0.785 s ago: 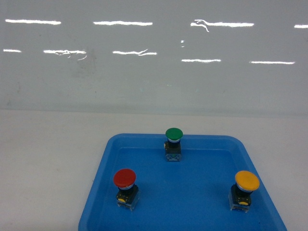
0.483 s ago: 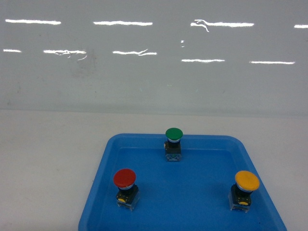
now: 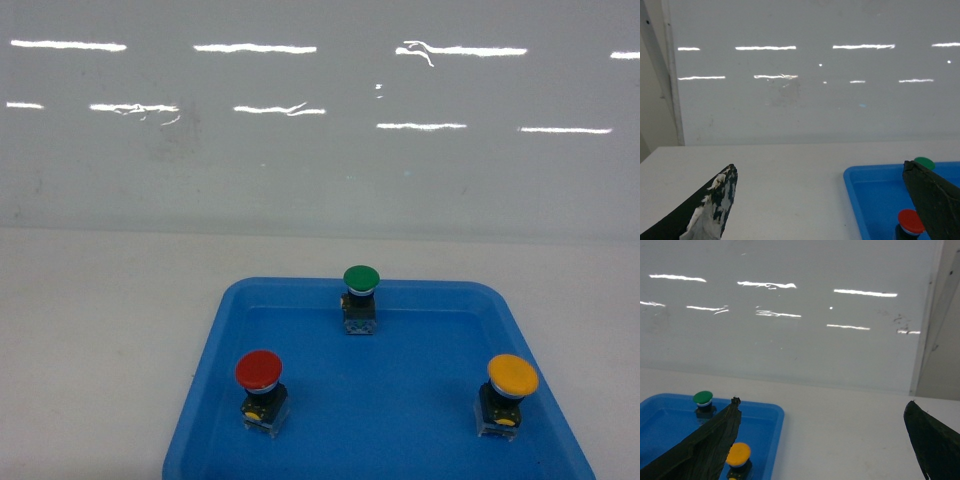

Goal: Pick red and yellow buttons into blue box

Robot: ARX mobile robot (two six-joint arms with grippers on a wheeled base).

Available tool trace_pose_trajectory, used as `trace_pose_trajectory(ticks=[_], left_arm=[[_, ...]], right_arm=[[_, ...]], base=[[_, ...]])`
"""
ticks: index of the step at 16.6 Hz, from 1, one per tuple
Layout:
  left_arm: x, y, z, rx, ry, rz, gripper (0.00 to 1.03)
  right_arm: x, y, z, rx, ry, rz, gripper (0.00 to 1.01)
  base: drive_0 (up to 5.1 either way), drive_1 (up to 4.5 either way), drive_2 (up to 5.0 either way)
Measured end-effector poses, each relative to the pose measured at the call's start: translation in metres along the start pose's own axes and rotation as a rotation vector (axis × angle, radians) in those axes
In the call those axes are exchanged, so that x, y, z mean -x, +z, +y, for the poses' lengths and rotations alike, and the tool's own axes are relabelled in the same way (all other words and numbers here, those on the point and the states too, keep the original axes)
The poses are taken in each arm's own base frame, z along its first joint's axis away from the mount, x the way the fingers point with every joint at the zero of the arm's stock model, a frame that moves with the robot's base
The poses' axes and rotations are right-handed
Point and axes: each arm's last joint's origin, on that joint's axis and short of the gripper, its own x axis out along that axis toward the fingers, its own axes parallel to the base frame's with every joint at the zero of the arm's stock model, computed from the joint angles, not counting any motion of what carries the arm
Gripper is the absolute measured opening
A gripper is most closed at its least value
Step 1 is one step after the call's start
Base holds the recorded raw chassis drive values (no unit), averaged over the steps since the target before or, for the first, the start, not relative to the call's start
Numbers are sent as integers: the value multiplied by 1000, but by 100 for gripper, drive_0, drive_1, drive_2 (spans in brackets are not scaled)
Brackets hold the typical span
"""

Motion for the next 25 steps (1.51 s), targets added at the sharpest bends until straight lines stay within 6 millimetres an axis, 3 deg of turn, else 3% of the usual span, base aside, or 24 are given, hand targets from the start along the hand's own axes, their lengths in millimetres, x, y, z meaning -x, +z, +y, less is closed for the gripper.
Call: trace_pose_trajectory(ticks=[4, 7, 10, 12, 25], left_arm=[[-33, 8, -8, -32, -1, 115, 98], [-78, 19, -20, -69, -7, 203, 98], [-122, 1, -14, -83, 35, 343, 98], [-131, -8, -7, -80, 78, 379, 98], [-131, -7, -7, -79, 76, 374, 98]], right_arm=[[-29, -4, 4, -18, 97, 92, 98], [-80, -1, 10, -13, 176, 224, 98], [-135, -21, 33, 4, 263, 415, 98], [-152, -26, 43, 34, 247, 424, 98], [-153, -24, 41, 45, 225, 419, 98]], base=[[0, 0, 0], [0, 0, 0], [0, 0, 0], [0, 0, 0], [0, 0, 0]])
